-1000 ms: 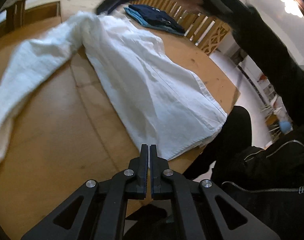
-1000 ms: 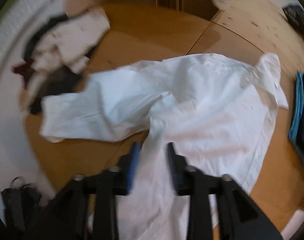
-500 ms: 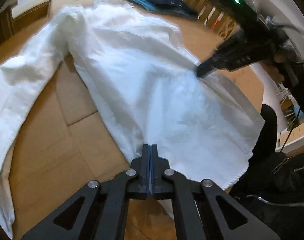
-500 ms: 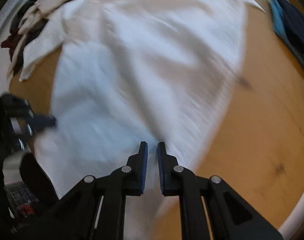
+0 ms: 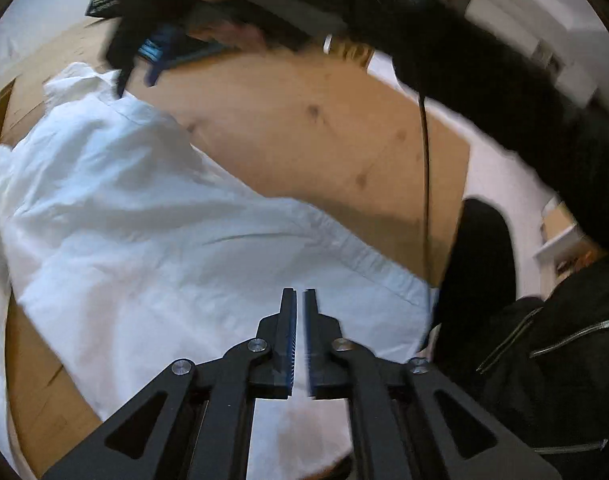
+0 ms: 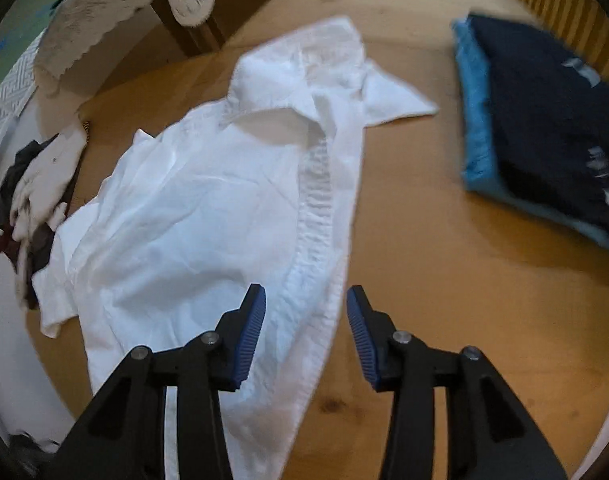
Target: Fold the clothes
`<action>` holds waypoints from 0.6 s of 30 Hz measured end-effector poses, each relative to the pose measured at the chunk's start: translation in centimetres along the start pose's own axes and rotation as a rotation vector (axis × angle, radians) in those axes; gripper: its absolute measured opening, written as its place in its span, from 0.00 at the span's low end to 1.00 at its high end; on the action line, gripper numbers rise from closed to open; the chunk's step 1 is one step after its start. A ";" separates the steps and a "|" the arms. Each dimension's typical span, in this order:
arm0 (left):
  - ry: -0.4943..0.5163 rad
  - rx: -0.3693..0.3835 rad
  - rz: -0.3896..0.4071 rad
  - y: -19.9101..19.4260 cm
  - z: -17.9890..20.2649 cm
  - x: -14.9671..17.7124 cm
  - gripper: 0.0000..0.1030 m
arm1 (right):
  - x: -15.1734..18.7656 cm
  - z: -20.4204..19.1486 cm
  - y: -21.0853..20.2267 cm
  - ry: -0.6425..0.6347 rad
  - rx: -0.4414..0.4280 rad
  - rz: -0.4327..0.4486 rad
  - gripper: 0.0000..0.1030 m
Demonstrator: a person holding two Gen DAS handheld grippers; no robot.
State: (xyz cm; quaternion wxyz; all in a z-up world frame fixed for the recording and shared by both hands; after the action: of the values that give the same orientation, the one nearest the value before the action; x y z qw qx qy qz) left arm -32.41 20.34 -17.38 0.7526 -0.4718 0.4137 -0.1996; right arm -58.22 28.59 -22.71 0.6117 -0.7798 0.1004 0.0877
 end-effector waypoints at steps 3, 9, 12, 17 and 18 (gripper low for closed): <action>0.004 -0.085 -0.064 1.3 -0.7 0.4 0.05 | 0.2 -0.3 1.6 -0.011 -0.028 -0.055 0.40; 0.040 -0.117 -0.139 2.7 -1.0 1.8 0.11 | 0.0 -0.5 2.9 -0.035 -0.086 -0.048 0.05; 0.051 -0.115 -0.127 2.6 -0.8 2.2 0.13 | -0.8 0.5 2.7 -0.036 -0.053 -0.006 0.04; 0.027 -0.108 -0.097 2.2 -1.3 2.8 0.14 | -2.0 3.6 2.1 0.072 -0.085 0.029 0.06; 0.027 -0.108 -0.093 2.2 -1.3 2.9 0.15 | -2.0 3.5 1.3 0.054 -0.045 0.057 0.07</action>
State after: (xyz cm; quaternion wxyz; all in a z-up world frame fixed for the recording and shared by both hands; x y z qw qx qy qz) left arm -31.95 18.65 -20.86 0.7103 -0.5276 0.4117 -0.2183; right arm -60.54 31.78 -24.22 0.5884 -0.7922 0.1371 0.0863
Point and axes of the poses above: each gripper's, at about its wrist camera, not at the fingertips, and y roughly the way its jaws point, z to its right, x to its underside, the point moved 4 cm from there along y, roughly the way its jaws point, and after that the axes turned 3 degrees about -y, right-handed, at the moved point
